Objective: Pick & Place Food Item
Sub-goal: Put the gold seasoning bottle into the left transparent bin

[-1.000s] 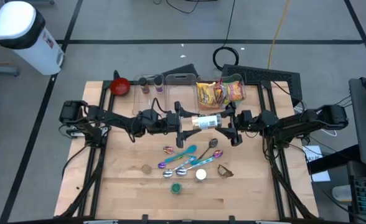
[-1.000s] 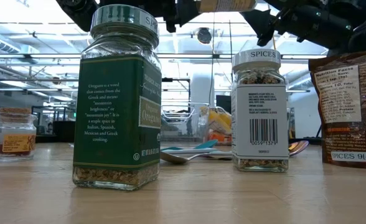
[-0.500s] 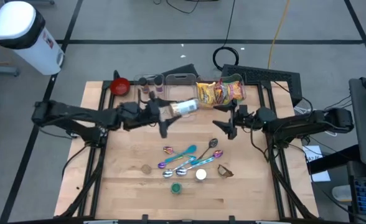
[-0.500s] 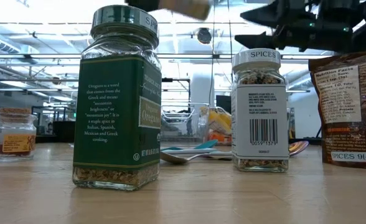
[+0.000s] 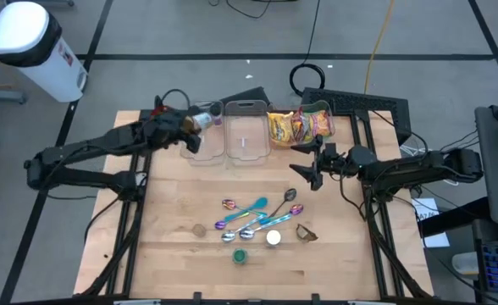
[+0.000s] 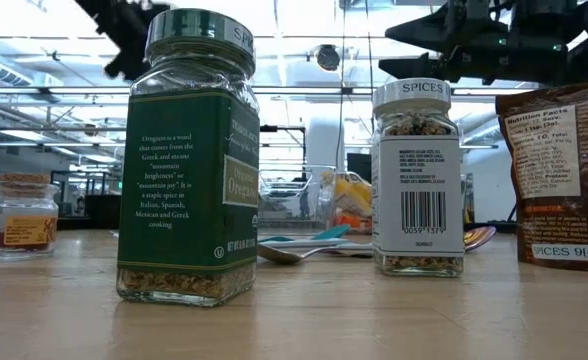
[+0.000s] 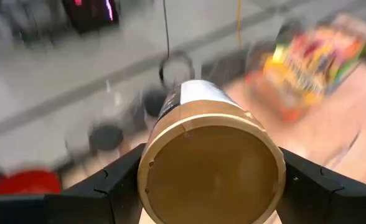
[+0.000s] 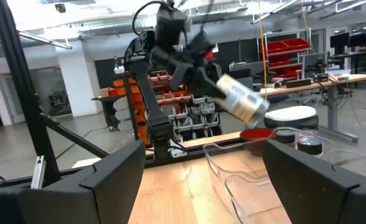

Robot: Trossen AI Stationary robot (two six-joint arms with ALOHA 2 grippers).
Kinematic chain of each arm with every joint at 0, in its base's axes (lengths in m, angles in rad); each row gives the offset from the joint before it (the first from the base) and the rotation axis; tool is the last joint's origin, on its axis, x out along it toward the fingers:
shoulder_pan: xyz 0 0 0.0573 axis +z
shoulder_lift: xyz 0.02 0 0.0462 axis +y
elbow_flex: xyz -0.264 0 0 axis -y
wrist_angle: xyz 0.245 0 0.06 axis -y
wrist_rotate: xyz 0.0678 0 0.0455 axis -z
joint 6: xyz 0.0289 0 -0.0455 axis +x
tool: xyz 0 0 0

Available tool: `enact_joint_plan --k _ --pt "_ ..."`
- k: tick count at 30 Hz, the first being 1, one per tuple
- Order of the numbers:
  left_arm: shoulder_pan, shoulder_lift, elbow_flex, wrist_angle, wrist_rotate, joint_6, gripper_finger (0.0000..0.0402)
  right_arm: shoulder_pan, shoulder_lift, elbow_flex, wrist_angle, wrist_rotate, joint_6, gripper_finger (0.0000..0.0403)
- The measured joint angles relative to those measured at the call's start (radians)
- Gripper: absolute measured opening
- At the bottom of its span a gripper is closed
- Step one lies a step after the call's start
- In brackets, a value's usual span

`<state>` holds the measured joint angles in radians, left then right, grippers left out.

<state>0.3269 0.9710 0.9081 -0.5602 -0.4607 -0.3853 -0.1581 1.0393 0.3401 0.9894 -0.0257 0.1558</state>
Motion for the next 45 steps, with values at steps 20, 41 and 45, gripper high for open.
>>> enact_joint_plan --k 20,41,45 --pt "0.413 0.373 0.161 -0.267 0.365 0.12 0.0274 -0.009 0.0 0.0 -0.008 -0.001 0.015 0.0318" --pt "0.417 0.774 0.486 -0.418 0.489 0.313 0.0274 -0.009 0.001 0.0 -0.031 -0.001 0.014 0.0318" --pt "0.408 0.789 0.486 -0.402 0.494 0.313 0.0274 -0.009 0.001 0.0 -0.031 -0.002 0.013 0.0318"
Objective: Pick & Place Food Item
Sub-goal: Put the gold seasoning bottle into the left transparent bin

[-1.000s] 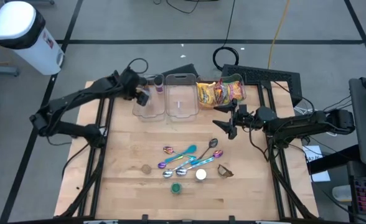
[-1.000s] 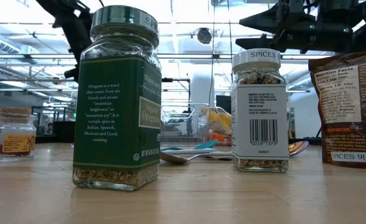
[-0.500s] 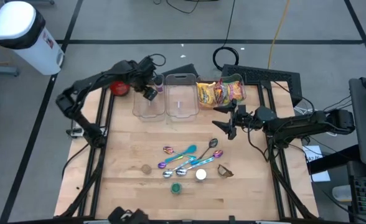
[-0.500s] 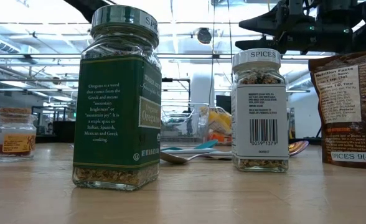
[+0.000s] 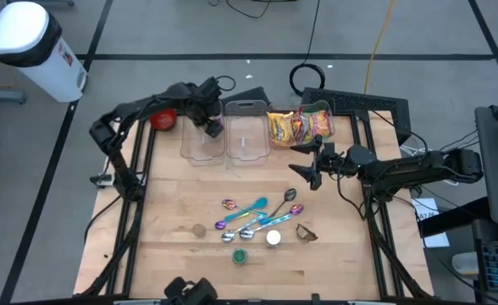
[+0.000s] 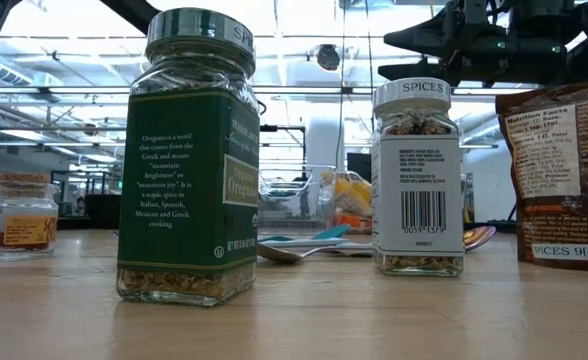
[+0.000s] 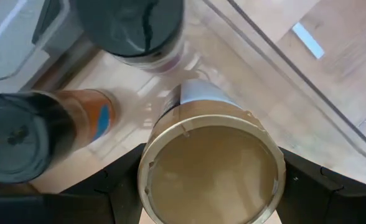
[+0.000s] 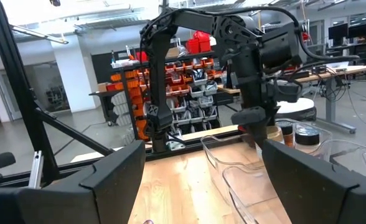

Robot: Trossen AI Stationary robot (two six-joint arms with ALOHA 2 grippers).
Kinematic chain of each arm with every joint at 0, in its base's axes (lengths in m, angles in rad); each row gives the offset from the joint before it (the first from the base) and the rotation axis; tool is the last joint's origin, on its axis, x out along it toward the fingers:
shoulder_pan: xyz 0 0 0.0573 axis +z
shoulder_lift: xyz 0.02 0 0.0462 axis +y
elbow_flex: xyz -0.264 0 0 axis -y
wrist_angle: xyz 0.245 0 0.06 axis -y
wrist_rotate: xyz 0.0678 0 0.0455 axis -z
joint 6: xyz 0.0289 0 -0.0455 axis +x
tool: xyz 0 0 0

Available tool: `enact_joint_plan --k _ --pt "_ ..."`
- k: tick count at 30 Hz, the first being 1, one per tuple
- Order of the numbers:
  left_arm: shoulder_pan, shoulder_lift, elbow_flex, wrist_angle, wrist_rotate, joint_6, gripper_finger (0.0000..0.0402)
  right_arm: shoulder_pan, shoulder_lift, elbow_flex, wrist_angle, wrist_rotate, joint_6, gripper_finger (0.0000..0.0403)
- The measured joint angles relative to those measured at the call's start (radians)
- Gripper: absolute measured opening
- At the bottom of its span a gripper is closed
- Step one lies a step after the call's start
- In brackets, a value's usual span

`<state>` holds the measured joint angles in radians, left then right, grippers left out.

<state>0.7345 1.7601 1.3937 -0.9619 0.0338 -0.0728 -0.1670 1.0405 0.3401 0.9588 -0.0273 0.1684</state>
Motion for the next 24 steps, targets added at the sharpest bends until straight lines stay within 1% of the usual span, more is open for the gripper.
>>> enact_joint_plan --k 10,13,18,21,24 --pt "-0.031 0.049 0.004 0.052 -0.001 0.009 0.0275 -0.01 0.0 0.0 0.0 0.0 0.003 0.0318" --pt "-0.035 0.051 0.004 0.061 -0.011 0.013 0.0293 -0.01 0.0 0.0 0.0 0.0 0.003 0.0318" --pt "-0.043 0.044 0.0 0.085 -0.056 0.018 0.0329 -0.01 0.0 0.0 0.0 0.0 0.003 0.0318" --pt "-0.045 0.044 0.0 0.1 -0.06 0.02 0.034 -0.01 0.0 0.0 0.0 0.0 0.003 0.0318" --pt "-0.05 0.043 0.0 0.099 -0.061 0.05 0.0343 -0.01 0.0 0.0 -0.001 0.0 0.003 0.0318"
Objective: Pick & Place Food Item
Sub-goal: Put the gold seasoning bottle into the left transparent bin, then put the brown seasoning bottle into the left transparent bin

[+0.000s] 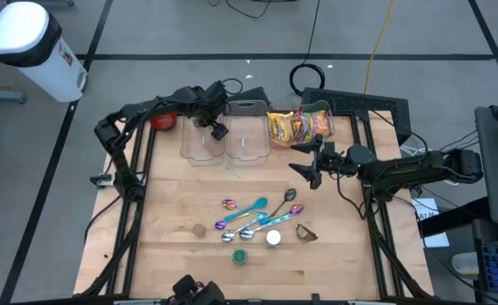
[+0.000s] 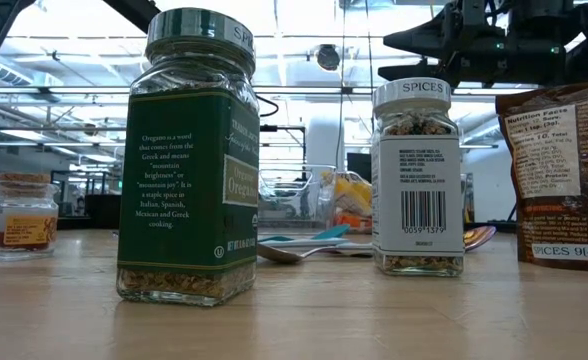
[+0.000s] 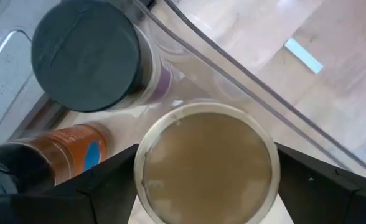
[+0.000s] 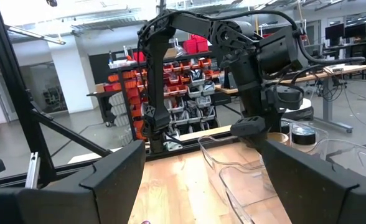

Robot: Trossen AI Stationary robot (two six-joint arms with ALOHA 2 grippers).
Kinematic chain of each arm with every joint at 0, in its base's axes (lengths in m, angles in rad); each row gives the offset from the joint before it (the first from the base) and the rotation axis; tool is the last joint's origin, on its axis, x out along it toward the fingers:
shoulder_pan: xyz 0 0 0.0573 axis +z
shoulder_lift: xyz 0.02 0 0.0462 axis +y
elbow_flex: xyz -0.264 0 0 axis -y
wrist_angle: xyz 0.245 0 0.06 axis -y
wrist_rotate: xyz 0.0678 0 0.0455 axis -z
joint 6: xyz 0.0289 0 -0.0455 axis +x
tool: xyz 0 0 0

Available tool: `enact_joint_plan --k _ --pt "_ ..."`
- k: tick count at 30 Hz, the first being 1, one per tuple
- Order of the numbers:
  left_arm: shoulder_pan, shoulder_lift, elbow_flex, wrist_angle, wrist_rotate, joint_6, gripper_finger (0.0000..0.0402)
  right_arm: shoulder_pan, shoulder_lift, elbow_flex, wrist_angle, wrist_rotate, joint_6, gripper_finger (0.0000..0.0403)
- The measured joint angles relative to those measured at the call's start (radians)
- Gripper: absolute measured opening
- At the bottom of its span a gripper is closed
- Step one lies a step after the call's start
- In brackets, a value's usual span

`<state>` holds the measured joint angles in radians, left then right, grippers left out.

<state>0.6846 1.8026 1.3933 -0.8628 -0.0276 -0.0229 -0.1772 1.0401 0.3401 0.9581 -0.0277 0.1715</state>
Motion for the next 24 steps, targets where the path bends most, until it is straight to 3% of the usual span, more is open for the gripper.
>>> enact_joint_plan --k 9,14,19,24 --pt "-0.008 -0.058 0.118 -0.177 0.011 -0.03 0.0336 0.0 0.0 0.0 -0.006 0.0 0.0 0.0318" --pt "-0.058 -0.165 0.131 -0.244 0.024 -0.09 0.0339 0.0 0.0 0.0 -0.01 0.0 0.0 0.0318" --pt "-0.201 -0.284 0.074 -0.305 0.031 -0.175 0.0332 0.0 0.0 0.0 -0.011 -0.002 0.0 0.0318" --pt "-0.41 -0.39 -0.033 -0.344 0.074 -0.344 0.0333 0.0 0.0 0.0 -0.006 -0.003 0.0 0.0318"
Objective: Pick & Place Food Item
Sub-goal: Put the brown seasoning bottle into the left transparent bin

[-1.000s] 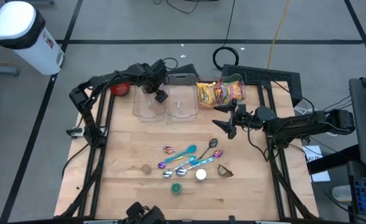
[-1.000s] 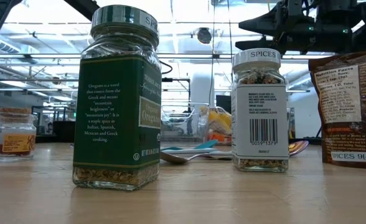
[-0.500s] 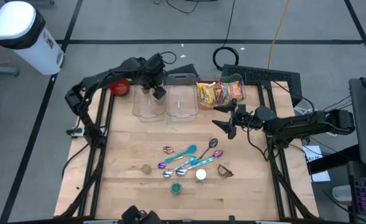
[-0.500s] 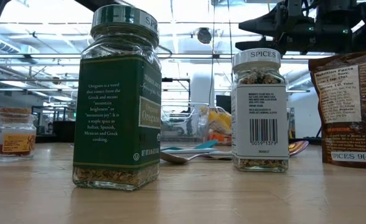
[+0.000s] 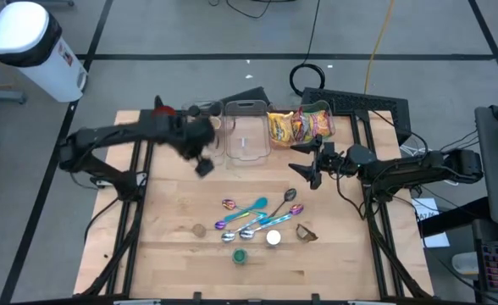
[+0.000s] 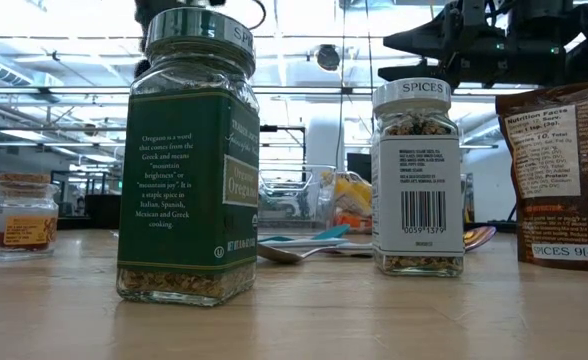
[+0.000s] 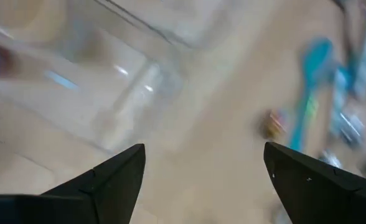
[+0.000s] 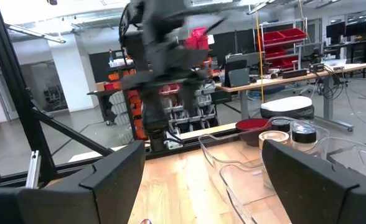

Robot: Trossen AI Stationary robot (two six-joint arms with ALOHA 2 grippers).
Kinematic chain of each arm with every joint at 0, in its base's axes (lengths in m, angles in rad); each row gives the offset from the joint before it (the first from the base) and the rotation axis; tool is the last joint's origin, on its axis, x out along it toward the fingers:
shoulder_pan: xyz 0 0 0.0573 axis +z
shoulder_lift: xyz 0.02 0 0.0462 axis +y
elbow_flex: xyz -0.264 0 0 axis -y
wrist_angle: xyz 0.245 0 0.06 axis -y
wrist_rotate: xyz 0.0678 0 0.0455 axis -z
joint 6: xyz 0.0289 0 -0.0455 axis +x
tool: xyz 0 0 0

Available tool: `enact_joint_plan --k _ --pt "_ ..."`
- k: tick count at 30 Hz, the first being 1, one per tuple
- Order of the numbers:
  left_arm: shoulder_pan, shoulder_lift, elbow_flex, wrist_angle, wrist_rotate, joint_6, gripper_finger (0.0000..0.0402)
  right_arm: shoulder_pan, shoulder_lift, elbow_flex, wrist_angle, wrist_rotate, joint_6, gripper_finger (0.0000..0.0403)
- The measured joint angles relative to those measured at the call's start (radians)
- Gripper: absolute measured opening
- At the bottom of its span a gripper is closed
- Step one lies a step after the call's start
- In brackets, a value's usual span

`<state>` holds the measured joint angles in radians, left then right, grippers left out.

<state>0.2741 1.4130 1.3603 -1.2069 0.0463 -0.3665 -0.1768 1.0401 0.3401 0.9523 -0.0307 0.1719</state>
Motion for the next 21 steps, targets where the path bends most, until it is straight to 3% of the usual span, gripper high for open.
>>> enact_joint_plan --k 10,15,21 --pt "-0.427 -0.059 -0.273 0.044 0.012 -0.519 0.0329 0.002 0.0 0.0 0.023 -0.001 0.052 0.0318" --pt "-0.541 -0.057 -0.385 0.22 0.04 -0.646 0.0327 0.002 0.0 0.0 0.032 -0.001 0.053 0.0318" --pt "-0.607 -0.057 -0.433 0.381 0.017 -0.711 0.0328 0.002 0.0 0.0 0.039 -0.023 0.069 0.0318"
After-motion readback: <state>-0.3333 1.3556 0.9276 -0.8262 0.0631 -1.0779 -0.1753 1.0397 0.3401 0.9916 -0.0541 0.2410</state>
